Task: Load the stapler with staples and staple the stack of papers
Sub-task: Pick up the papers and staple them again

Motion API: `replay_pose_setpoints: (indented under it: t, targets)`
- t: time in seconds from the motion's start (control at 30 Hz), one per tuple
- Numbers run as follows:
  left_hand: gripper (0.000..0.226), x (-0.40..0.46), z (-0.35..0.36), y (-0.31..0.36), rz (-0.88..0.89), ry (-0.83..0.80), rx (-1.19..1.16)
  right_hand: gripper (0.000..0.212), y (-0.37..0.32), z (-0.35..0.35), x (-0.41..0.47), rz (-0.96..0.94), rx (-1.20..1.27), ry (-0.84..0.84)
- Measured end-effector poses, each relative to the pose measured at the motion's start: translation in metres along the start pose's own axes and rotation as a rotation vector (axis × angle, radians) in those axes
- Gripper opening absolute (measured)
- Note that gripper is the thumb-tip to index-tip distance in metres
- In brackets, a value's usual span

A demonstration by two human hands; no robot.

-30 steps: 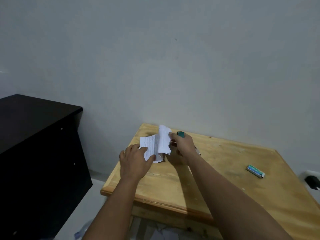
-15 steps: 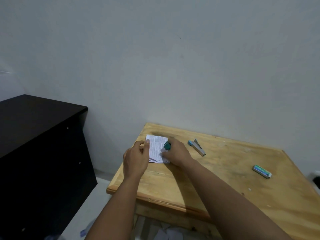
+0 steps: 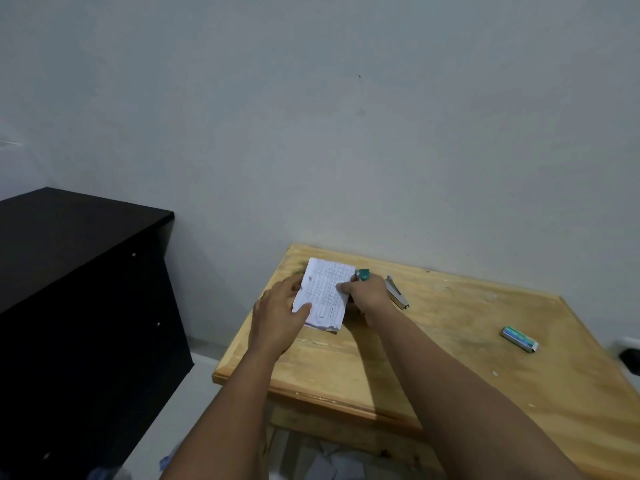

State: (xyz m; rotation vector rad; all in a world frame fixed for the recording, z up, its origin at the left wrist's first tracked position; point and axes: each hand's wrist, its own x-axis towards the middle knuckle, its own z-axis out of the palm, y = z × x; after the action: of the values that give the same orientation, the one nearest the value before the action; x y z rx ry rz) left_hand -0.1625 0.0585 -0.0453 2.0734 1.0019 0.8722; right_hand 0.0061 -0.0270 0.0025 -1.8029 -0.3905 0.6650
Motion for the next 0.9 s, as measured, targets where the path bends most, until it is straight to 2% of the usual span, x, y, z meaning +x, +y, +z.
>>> replay_pose_setpoints:
  t: [0.07, 0.13, 0.23, 0.3, 0.33, 0.4, 0.5, 0.63, 0.73, 0.8, 0.9]
  targets:
    - [0.06, -0.002, -0.005, 0.006, -0.113, 0.085, -0.274, 0.017, 0.0, -0.005, -0.002, 0.057, 0.279, 0.051]
    - [0.064, -0.006, -0.009, 0.014, -0.19, 0.101, -0.388, 0.027, -0.003, -0.007, -0.003, 0.132, 0.554, 0.073]
    - [0.069, -0.012, -0.004, 0.037, -0.251, -0.085, -0.589, 0.044, -0.011, -0.005, -0.01, 0.133, 0.744, 0.085]
    - [0.053, -0.017, 0.01, 0.055, -0.272, -0.238, -0.722, 0.037, -0.014, 0.0, -0.016, 0.096, 0.74, 0.089]
    - [0.04, -0.019, 0.018, 0.064, -0.277, -0.251, -0.769, 0.031, -0.014, 0.001, -0.019, 0.066, 0.693, 0.104]
    - [0.014, -0.02, 0.026, 0.074, -0.329, -0.141, -0.806, 0.02, -0.013, 0.001, -0.024, -0.003, 0.571, 0.129]
    - [0.018, -0.018, 0.028, 0.074, -0.408, -0.008, -0.849, 0.027, -0.01, -0.013, -0.025, -0.055, 0.533, 0.175]
    - [0.023, -0.023, 0.025, 0.073, -0.479, 0.006, -1.04, 0.04, -0.004, -0.031, -0.027, -0.044, 0.532, 0.143]
    - [0.03, -0.029, 0.035, 0.075, -0.492, -0.076, -1.092, 0.028, 0.0, -0.03, -0.041, -0.036, 0.438, 0.025]
    - [0.03, -0.03, 0.04, 0.073, -0.496, -0.066, -1.092, 0.022, 0.001, -0.028, -0.053, -0.04, 0.384, -0.048]
    - [0.032, -0.026, 0.041, 0.066, -0.458, 0.012, -1.135, 0.05, 0.005, -0.03, -0.053, 0.058, 0.37, -0.086]
